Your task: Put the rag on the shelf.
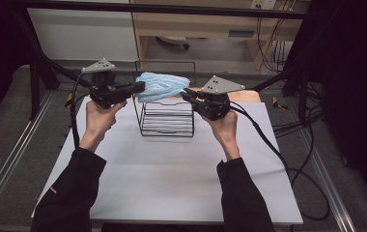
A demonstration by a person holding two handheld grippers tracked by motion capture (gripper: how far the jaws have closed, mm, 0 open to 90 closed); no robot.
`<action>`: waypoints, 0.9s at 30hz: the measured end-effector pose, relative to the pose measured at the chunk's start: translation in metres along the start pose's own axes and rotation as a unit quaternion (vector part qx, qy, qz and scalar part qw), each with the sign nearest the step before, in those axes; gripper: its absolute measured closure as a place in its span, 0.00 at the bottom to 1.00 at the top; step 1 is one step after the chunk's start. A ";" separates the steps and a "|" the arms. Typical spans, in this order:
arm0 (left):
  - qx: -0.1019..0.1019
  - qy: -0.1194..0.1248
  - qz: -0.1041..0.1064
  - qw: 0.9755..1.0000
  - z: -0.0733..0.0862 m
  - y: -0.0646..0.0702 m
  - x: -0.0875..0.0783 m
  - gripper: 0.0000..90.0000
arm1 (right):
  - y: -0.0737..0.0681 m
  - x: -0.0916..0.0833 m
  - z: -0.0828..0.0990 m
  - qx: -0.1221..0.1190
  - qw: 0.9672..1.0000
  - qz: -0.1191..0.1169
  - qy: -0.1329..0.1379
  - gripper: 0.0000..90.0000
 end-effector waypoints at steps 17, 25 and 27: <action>0.013 -0.024 -0.010 1.000 0.024 -0.006 0.007 0.99 | -0.009 -0.008 -0.010 0.055 0.997 -0.048 -0.017 0.93; 0.018 -0.034 -0.013 0.999 0.035 -0.004 0.011 0.99 | -0.003 0.007 0.020 0.091 0.992 -0.043 -0.070 1.00; 0.019 -0.036 -0.016 0.999 0.038 -0.005 0.014 0.99 | -0.001 0.010 0.025 0.092 0.992 -0.038 -0.071 1.00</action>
Point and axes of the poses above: each handheld gripper's, and its own axes: x roughly forward along the jaws, z roughly out of its underside, y roughly to its right, the point moved 8 cm from there along x, roughly forward along the jaws, and after that the axes turned 1 degree about z, right-handed, at the moved point
